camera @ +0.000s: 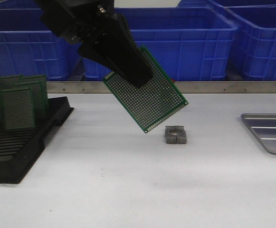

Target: Place circuit board on tray

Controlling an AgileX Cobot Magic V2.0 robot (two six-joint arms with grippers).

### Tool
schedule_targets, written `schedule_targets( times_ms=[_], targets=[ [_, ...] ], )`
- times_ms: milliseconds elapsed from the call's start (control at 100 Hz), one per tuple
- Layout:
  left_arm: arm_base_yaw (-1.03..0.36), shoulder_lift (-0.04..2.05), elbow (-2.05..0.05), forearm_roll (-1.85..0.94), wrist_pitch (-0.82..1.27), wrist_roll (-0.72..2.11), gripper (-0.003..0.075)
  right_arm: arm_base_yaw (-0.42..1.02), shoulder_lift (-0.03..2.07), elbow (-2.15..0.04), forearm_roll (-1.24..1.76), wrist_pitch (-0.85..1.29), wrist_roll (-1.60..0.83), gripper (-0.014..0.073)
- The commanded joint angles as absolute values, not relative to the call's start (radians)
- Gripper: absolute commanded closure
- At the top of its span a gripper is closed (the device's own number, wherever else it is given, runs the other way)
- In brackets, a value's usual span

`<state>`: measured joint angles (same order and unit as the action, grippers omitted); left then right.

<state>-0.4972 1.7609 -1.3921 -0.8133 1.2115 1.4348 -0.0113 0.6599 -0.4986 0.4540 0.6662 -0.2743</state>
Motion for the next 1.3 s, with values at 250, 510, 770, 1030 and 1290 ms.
schedule_targets(
  times_ms=[250,510,770,1030,1290],
  targets=[
    [-0.507,1.718,-1.419,-0.884,1.272,1.427,0.0741,0.103,0.960,-0.536,1.177,0.686,-1.430,0.0141],
    [-0.507,1.718,-1.419,-0.884,1.272,1.427,0.0741,0.222,1.147,-0.570,1.488,0.718,-1.868,0.0141],
    [-0.507,1.718,-1.419,-0.891,1.272,1.427,0.0741,0.338,1.345,-0.676,1.497,0.753,-1.868,0.0141],
    [-0.507,1.718,-1.419,-0.893,1.279,1.425,0.0741,0.371,1.447,-0.707,1.537,0.765,-1.868,0.0307],
    [-0.507,1.718,-1.419,-0.901,1.279,1.415,0.0722,0.371,1.447,-0.707,1.554,0.776,-1.868,0.0662]
  ],
)
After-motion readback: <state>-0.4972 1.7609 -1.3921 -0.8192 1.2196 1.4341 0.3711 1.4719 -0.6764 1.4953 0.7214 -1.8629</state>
